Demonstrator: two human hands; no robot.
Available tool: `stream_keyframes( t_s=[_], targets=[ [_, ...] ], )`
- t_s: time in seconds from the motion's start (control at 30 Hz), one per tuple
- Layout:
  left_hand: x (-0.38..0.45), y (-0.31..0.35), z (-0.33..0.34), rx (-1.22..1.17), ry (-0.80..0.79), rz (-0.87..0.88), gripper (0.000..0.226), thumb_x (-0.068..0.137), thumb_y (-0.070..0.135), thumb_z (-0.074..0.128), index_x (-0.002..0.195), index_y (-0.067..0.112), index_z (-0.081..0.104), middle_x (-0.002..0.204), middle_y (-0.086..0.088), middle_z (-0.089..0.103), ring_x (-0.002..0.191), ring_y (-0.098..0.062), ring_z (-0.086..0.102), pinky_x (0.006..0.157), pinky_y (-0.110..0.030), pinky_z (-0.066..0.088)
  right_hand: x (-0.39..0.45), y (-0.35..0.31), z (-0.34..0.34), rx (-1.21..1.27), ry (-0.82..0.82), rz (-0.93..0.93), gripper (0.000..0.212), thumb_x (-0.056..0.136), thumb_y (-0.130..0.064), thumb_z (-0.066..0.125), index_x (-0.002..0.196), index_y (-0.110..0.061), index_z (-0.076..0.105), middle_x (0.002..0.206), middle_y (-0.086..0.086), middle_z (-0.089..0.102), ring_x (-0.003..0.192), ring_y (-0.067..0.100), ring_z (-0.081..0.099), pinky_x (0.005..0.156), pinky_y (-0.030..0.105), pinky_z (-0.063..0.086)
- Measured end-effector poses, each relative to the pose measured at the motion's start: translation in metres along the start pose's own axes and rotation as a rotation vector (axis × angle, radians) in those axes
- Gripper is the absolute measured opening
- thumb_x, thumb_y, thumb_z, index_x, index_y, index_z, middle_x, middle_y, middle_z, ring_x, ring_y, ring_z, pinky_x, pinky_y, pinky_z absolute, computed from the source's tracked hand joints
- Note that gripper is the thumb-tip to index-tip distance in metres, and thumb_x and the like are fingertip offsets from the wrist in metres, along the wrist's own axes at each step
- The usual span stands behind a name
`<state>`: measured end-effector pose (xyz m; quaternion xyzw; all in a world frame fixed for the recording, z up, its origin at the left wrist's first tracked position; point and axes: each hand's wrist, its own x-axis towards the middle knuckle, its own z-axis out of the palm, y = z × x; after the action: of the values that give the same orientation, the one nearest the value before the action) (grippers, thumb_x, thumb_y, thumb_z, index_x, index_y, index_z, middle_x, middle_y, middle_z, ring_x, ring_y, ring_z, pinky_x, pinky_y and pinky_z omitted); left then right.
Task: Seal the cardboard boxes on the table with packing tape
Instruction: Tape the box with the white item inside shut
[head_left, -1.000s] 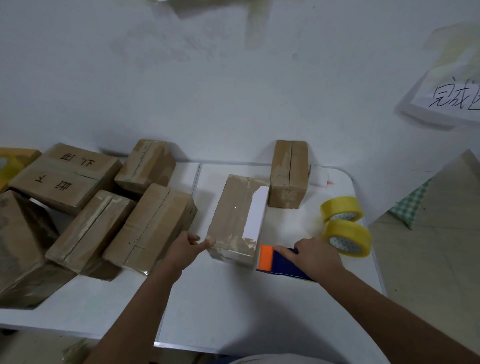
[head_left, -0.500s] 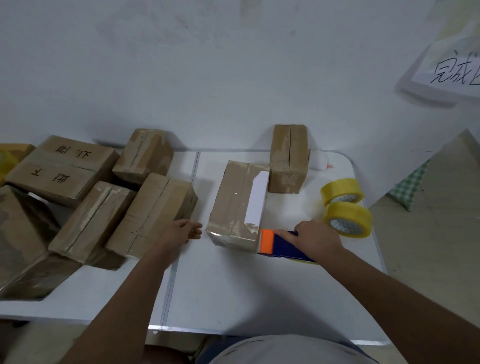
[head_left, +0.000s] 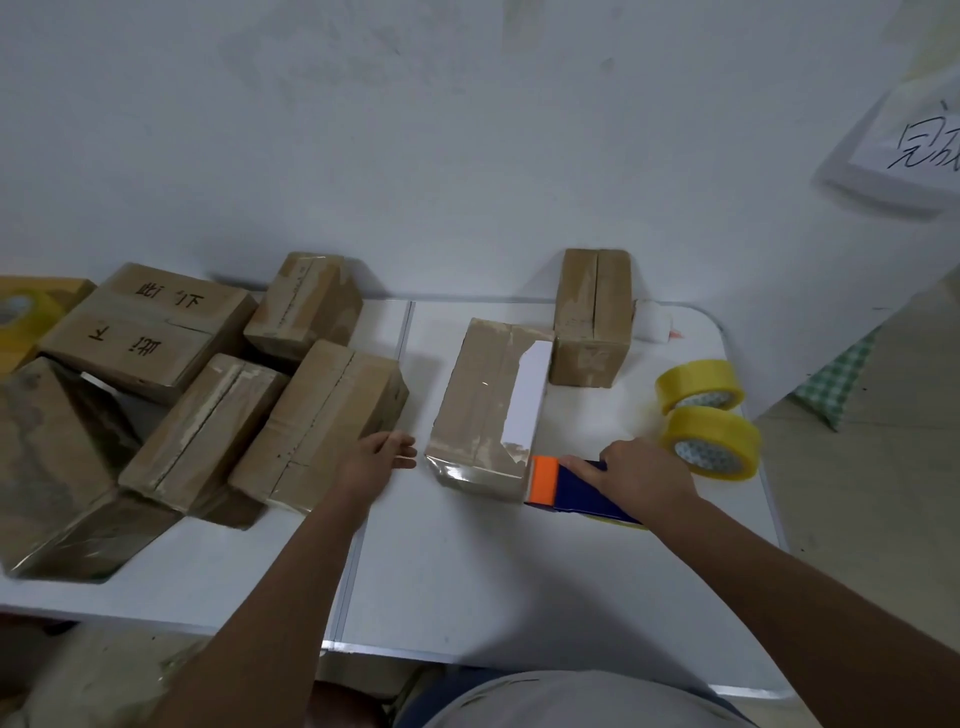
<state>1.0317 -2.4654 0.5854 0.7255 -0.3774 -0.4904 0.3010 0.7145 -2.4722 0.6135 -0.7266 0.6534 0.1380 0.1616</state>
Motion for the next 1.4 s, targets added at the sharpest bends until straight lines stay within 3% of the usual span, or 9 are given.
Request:
stream_keyframes(
  t_s=[0.1,0.2,0.3,0.4,0.47,0.7,0.83,0.97,1.4],
  targets=[
    [-0.006,-0.004,0.0,0.131,0.093,0.004,0.036,0.107,0.027,0.037,0.128,0.01,0.061,0.12,-0.012,0.063,0.103,-0.026,0.061,0.088,-0.033,0.046,-0.002,-0.002,0.0,0.045,0.013,0.038,0.063,0.088,-0.075,0.03,0.065,-0.019,0.047,0.062,-0.002,0.048,0.059,0.011,0.05,0.057,0.023,0.037],
    [-0.018,-0.013,-0.009,0.272,0.326,-0.016,0.038,0.107,0.031,0.035,0.126,0.01,0.059,0.112,-0.014,0.061,0.11,-0.035,0.057,0.085,-0.037,0.045,-0.002,0.004,0.002,0.004,-0.005,0.029,0.065,0.089,-0.075,0.029,0.077,-0.017,0.056,0.064,-0.003,0.048,0.057,0.008,0.047,0.055,0.022,0.037],
    [-0.035,-0.017,-0.006,0.394,0.338,0.338,0.033,0.104,0.008,0.042,0.129,0.013,0.062,0.123,-0.008,0.065,0.112,-0.021,0.059,0.09,-0.031,0.045,-0.001,0.002,0.003,0.005,0.019,0.04,0.065,0.088,-0.076,0.028,0.071,-0.018,0.052,0.063,-0.004,0.049,0.056,0.008,0.048,0.056,0.022,0.039],
    [-0.043,-0.019,0.007,0.598,0.18,0.834,0.06,0.083,-0.023,0.048,0.131,0.009,0.063,0.138,-0.006,0.06,0.127,-0.021,0.055,0.108,-0.035,0.041,-0.002,-0.002,0.002,0.031,0.032,0.041,0.064,0.088,-0.076,0.029,0.064,-0.019,0.047,0.062,-0.002,0.05,0.056,0.009,0.049,0.055,0.022,0.039],
    [-0.045,-0.025,0.015,0.798,0.046,0.945,0.075,0.072,-0.027,0.048,0.136,0.011,0.059,0.146,-0.001,0.052,0.138,-0.021,0.045,0.114,-0.038,0.034,-0.003,-0.002,0.001,0.015,0.025,0.022,0.063,0.089,-0.075,0.028,0.064,-0.02,0.045,0.062,-0.002,0.048,0.054,0.008,0.047,0.051,0.021,0.034],
    [-0.035,0.007,0.017,0.956,0.028,1.071,0.065,0.059,-0.02,0.065,0.115,0.013,0.074,0.128,-0.002,0.067,0.124,-0.02,0.06,0.11,-0.045,0.034,-0.001,-0.001,0.006,0.047,0.023,0.027,0.065,0.089,-0.075,0.027,0.065,-0.019,0.05,0.062,-0.002,0.051,0.055,0.01,0.05,0.054,0.022,0.038],
    [-0.018,0.037,0.061,1.081,-0.229,1.012,0.067,0.091,0.0,0.056,0.152,0.02,0.036,0.161,-0.001,0.028,0.15,-0.016,0.023,0.122,-0.032,0.009,0.001,0.004,0.008,0.083,0.026,0.038,0.069,0.086,-0.078,0.026,0.063,-0.018,0.053,0.061,-0.001,0.053,0.055,0.011,0.053,0.054,0.023,0.041],
    [0.002,0.033,0.087,1.264,-0.272,0.901,0.056,0.106,0.05,0.016,0.158,0.033,0.005,0.165,0.011,-0.006,0.152,-0.011,-0.009,0.123,-0.044,-0.004,-0.001,0.013,0.01,0.131,0.032,0.071,0.073,0.084,-0.08,0.028,0.062,-0.016,0.055,0.061,0.001,0.053,0.057,0.015,0.055,0.058,0.028,0.047],
    [0.017,0.014,0.09,1.309,-0.227,0.95,0.058,0.103,0.055,-0.001,0.157,0.034,-0.004,0.165,0.01,-0.011,0.151,-0.011,-0.015,0.122,-0.049,-0.001,-0.019,0.046,0.016,0.152,0.124,0.026,0.069,0.081,-0.081,0.029,0.065,-0.018,0.054,0.057,-0.002,0.05,0.056,0.015,0.054,0.049,0.027,0.037]
  ],
)
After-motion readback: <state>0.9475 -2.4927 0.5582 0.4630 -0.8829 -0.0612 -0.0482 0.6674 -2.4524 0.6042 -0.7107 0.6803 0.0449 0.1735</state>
